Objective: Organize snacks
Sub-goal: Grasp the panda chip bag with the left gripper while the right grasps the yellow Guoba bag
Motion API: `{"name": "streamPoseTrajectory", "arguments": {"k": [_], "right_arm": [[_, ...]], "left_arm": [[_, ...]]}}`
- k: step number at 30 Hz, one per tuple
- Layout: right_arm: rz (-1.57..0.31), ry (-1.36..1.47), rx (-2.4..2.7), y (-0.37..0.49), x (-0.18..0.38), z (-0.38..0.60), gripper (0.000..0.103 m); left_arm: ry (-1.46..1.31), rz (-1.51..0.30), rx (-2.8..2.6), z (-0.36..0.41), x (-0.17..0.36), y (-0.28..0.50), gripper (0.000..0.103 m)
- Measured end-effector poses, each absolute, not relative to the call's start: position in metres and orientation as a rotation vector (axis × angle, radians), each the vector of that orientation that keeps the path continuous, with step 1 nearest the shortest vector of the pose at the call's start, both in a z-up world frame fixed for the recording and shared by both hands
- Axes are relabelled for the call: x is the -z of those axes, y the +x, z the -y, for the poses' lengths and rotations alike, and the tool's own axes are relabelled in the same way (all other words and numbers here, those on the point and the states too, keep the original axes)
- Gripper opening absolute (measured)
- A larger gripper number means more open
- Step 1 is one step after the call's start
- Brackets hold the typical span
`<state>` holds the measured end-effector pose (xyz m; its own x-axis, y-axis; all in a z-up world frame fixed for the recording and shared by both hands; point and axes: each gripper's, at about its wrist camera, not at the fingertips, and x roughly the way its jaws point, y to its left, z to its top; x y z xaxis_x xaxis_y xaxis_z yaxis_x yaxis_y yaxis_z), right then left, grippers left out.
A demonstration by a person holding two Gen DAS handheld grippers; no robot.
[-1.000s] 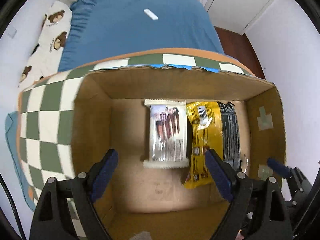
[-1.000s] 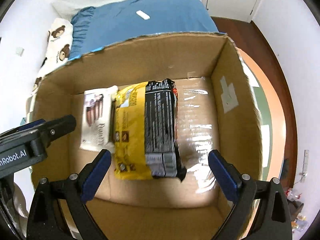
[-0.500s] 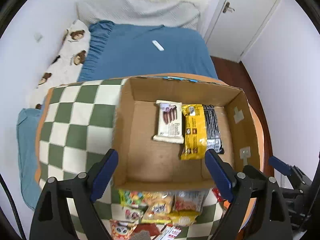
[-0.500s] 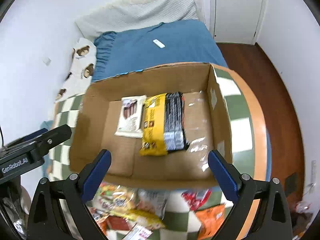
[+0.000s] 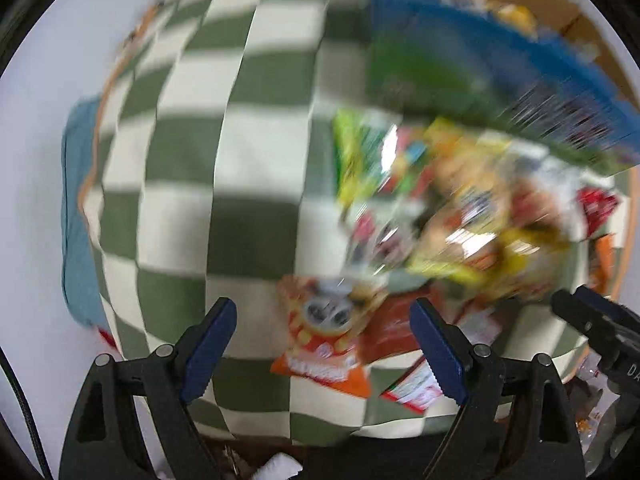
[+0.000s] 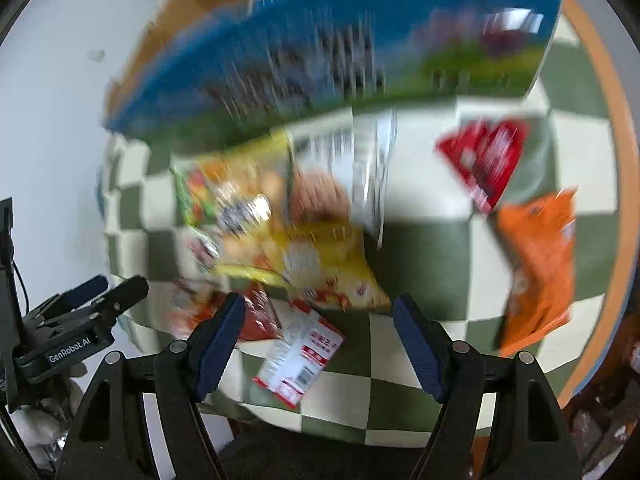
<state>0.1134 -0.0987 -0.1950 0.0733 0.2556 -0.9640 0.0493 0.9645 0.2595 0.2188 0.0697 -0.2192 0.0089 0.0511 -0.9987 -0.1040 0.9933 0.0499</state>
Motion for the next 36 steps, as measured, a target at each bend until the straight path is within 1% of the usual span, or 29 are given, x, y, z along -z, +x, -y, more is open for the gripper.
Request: {"name": "streamPoseTrajectory", "arguments": {"k": [6,7,9,10,11,12,13,18,20,23,26,27,28,29,31,33,36], "right_arm": [[-1.471,0.121,-0.068,0.115,0.245,0.076,0.079],[-1.466,0.094,-0.065,0.116,0.249,0.073,0.075],[-1.451,0.053,-0.062,0.115,0.251,0.069,0.065],[-1.451,0.056,-0.074,0.113,0.25,0.07,0.064],[-1.455,0.066,-0.091,0.112,0.248,0.072,0.062],[-1.472,0.079,-0.104,0.109,0.246,0.075,0.059],[-1.496,0.107,-0.117,0.106,0.243,0.082,0.058],[-1.615,0.177,-0.178,0.085,0.232,0.117,0.056],[-1.686,0.186,-0.189,0.076,0.236,0.129,0.056],[-1.746,0.166,-0.156,0.077,0.249,0.138,0.056],[-1.712,0.196,-0.128,0.087,0.26,0.142,0.059],[-1.699,0.195,-0.114,0.091,0.26,0.14,0.062],[-1.686,0.197,-0.111,0.092,0.257,0.139,0.068],[-1.661,0.202,-0.116,0.092,0.251,0.139,0.072],[-1.597,0.161,-0.097,0.091,0.234,0.141,0.086],[-1.543,0.115,-0.071,0.085,0.219,0.145,0.087],[-1.517,0.103,-0.06,0.072,0.199,0.15,0.087]], "left_arm": [[-0.074,-1.65,-0.108,-0.081,0.269,0.207,0.088],[-0.084,-1.666,-0.092,-0.081,0.276,0.207,0.088],[-0.109,-1.67,-0.059,-0.08,0.282,0.207,0.088],[-0.109,-1.666,-0.052,-0.08,0.283,0.207,0.082],[-0.116,-1.659,-0.042,-0.079,0.283,0.207,0.065],[-0.128,-1.659,-0.035,-0.08,0.286,0.206,0.056],[-0.138,-1.664,-0.041,-0.08,0.287,0.205,0.051],[-0.138,-1.628,-0.063,-0.074,0.291,0.188,0.051],[-0.14,-1.634,-0.067,-0.069,0.296,0.183,0.051],[-0.145,-1.656,-0.069,-0.067,0.309,0.177,0.051],[-0.131,-1.66,-0.076,-0.065,0.315,0.178,0.051],[-0.13,-1.661,-0.078,-0.064,0.316,0.177,0.051],[-0.133,-1.665,-0.078,-0.063,0.316,0.176,0.051],[-0.138,-1.668,-0.079,-0.063,0.316,0.175,0.051],[-0.15,-1.671,-0.079,-0.064,0.313,0.177,0.051],[-0.155,-1.674,-0.081,-0.063,0.313,0.175,0.051],[-0.166,-1.682,-0.082,-0.067,0.316,0.179,0.051]]}}
